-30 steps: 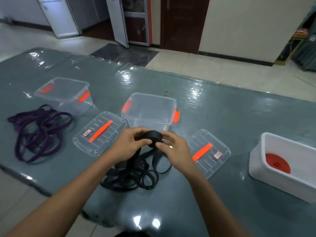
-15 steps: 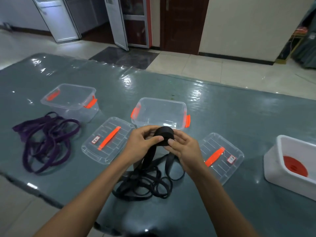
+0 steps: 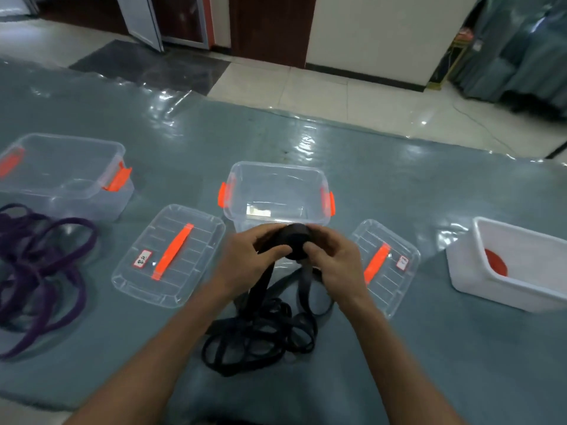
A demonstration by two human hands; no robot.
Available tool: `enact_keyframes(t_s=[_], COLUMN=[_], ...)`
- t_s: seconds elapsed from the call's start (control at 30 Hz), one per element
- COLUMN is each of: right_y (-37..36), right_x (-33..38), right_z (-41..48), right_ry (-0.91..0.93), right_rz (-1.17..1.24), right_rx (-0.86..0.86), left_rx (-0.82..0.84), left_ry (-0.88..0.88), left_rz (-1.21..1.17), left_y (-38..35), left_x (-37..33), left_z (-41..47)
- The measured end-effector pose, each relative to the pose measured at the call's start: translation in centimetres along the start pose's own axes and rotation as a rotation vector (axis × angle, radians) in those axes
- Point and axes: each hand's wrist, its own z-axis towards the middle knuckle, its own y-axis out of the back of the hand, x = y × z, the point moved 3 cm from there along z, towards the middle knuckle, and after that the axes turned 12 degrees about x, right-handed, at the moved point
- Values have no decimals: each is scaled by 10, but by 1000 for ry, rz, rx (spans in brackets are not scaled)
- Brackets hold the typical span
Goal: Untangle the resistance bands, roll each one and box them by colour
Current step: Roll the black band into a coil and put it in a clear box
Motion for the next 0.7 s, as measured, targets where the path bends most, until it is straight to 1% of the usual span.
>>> enact_keyframes(t_s=[0.07,0.13,0.17,0.2,0.3,0.33,0.4,0.47,0.5,0.6,0.63,0.7], right_y=[-5,-12,-14,-15,-15,-15,-14,-12,-11,-21,-27,-40], right_x=[-6,-9,-9,-8,-2,0,4,6,6,1,-2,-5], right_z=[-3,-8,-10,-12,-13,-13,-14,-14,-13,-13,-13,-16], right_ry=[-50,-65,-65,-55,-32,-35,-39,-62,-82,-147,-159,-163], right_rz=[139,125,70,-41,-496,-580,-622,-555,-444,128,247,276], right_rx=[-49,-58,-55,-54,13,37,22,-49,-81,-146,-165,-185], left_rx=[46,71,83,97,148,166,190,179,161,110,96,87], left_ry=[-5,-12,-15,-20,-47,-64,-102,-116,-109,-90,-79,-65], left_rz=[-22,-22,-8,19,126,142,149,81,20,-125,-141,-110], left_y=[0,2,3,5,8,7,4,4,4,7,9,14], left_x=[9,17,20,22,25,24,21,20,20,24,25,27], left_z=[1,1,1,2,4,4,5,5,5,2,2,2])
